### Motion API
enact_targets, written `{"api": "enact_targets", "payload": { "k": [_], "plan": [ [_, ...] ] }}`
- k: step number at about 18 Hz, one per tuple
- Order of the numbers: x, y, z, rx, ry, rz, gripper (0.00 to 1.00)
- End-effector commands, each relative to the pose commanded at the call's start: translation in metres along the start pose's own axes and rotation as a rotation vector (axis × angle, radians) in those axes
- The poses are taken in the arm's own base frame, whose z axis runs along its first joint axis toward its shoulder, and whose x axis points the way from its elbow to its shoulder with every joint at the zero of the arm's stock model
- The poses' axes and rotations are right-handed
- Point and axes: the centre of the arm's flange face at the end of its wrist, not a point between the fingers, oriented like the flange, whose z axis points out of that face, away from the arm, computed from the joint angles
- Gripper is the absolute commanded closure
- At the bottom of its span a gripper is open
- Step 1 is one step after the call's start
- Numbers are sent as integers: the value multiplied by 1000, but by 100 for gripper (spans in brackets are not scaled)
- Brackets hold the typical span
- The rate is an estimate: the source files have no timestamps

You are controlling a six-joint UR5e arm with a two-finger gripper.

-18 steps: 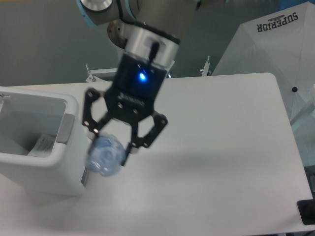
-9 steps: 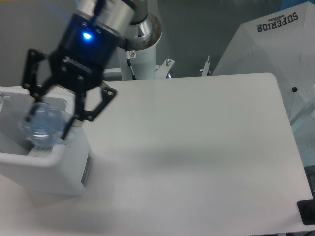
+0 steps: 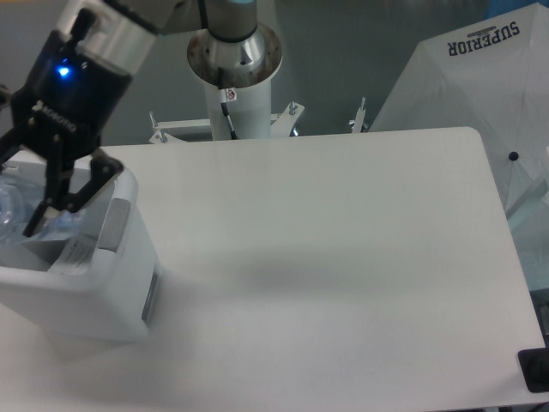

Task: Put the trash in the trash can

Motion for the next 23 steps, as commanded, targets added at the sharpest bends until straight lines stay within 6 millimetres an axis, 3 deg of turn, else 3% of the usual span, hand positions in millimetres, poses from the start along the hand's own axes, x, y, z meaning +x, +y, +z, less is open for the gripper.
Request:
{"api": "enact_targets", "payload": {
  "k": [6,10,12,13,17,21,23],
  "plan": [
    [-5,29,20,-47,14,15,34],
    [-7,34,24,-58,12,14,13],
    [-8,36,25,-63,6,12,11],
    [-9,37,25,-65,-1,13,2],
    [-18,37,21,-62,-11,7,0],
    [-65,36,-10,-32,-79,-10,0],
    [-99,36,-35,-6,-129,-41,0]
  ]
}}
